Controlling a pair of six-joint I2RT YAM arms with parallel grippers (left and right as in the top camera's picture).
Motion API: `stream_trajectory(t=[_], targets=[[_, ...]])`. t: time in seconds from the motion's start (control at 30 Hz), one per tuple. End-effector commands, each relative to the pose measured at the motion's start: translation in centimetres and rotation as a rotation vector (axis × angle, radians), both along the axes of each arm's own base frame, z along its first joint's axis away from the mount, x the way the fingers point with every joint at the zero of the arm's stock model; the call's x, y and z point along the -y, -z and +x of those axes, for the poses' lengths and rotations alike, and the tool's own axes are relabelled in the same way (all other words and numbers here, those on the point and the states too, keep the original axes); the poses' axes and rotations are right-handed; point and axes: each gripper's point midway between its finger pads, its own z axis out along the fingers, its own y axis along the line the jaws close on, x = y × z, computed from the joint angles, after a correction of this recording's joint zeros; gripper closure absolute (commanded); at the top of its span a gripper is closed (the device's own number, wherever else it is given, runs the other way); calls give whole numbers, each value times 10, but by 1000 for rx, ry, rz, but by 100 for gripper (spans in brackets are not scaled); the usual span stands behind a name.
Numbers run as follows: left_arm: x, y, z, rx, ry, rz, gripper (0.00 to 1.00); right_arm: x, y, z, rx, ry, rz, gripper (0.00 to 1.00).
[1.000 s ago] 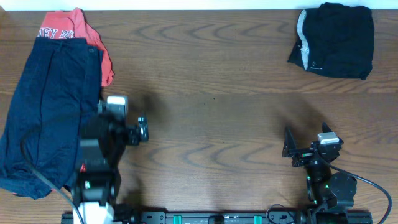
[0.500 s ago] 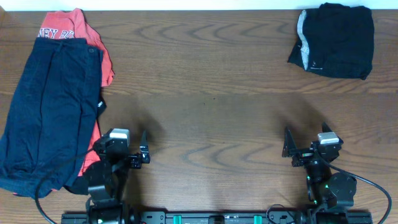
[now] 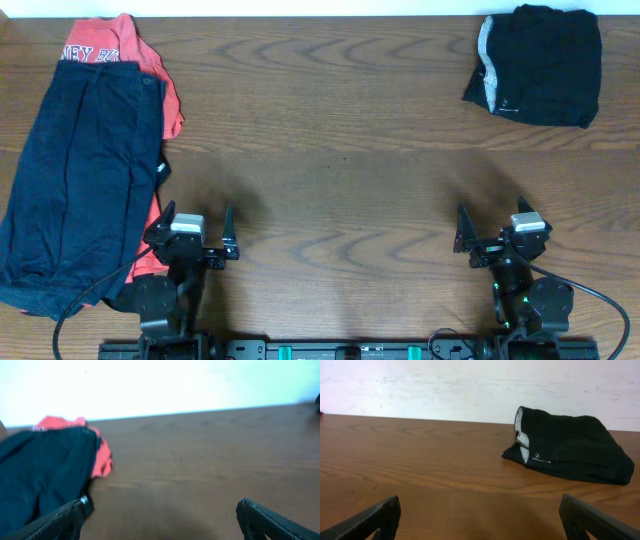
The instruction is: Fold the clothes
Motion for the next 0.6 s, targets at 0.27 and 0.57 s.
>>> stream_trajectory(t=[0.27, 0.57], targets=[[2, -9, 4, 86, 12, -33, 2, 4, 1, 0, 4, 19, -16, 1], [1, 10, 2, 11, 6, -21, 2, 4, 1, 0, 4, 19, -16, 1]])
